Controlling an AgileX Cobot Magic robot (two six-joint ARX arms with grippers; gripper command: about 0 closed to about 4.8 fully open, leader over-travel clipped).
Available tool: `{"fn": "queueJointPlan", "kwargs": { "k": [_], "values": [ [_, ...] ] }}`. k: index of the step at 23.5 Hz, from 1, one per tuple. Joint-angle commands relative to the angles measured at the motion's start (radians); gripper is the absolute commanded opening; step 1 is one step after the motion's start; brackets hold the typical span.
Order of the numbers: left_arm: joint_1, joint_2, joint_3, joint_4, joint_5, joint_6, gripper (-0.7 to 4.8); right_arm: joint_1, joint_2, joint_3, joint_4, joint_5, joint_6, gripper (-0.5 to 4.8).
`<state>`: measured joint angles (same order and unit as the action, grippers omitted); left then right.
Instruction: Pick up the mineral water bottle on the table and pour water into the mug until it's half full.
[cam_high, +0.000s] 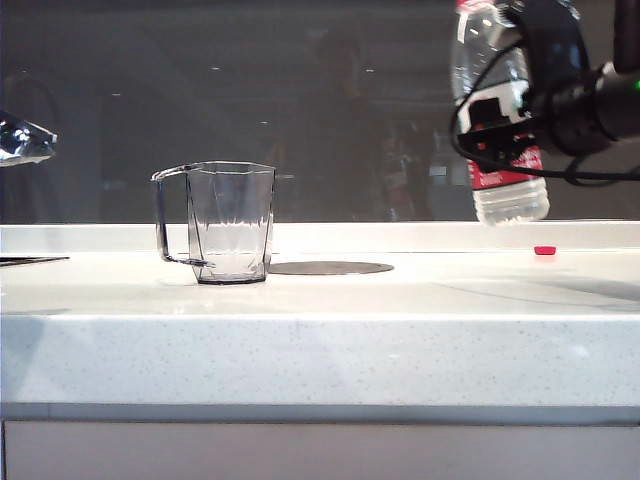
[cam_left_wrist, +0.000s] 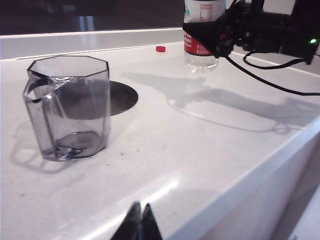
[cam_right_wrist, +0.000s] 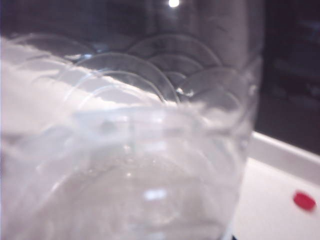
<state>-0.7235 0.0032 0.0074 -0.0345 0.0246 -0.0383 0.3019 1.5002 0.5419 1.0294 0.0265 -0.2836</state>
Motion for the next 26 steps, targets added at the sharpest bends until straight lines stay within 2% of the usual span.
{"fn": "queueJointPlan", "kwargs": {
  "k": [1,3,5,8,14,19,26],
  "values": [
    [0.048,0.001,0.003,0.013,0.006,0.002,-0.04,0.058,-0.048,0.013,0.003,0.002,-0.113,3.02],
    [0.092,0.001,0.003,0.013,0.005,0.002,-0.04,0.089,-0.053,0.021,-0.026,0.003,-0.142,3.02],
    [0.178,0.001,0.003,0.013,0.006,0.002,-0.04,0.154,-0.052,0.063,-0.134,0.035,-0.223,3.02],
    [0.235,0.001,0.003,0.013,-0.005,0.002,-0.04,0.192,-0.048,0.114,-0.226,0.046,-0.297,3.03],
    [0.244,0.001,0.003,0.013,-0.004,0.002,-0.04,0.219,-0.027,0.19,-0.364,0.046,-0.399,3.03],
    [0.243,0.001,0.003,0.013,-0.002,0.002,-0.04,0.235,0.032,0.274,-0.457,0.058,-0.555,3.03],
    [0.243,0.001,0.003,0.013,-0.001,0.002,-0.04,0.249,0.055,0.309,-0.48,0.077,-0.708,3.02]
  ]
}}
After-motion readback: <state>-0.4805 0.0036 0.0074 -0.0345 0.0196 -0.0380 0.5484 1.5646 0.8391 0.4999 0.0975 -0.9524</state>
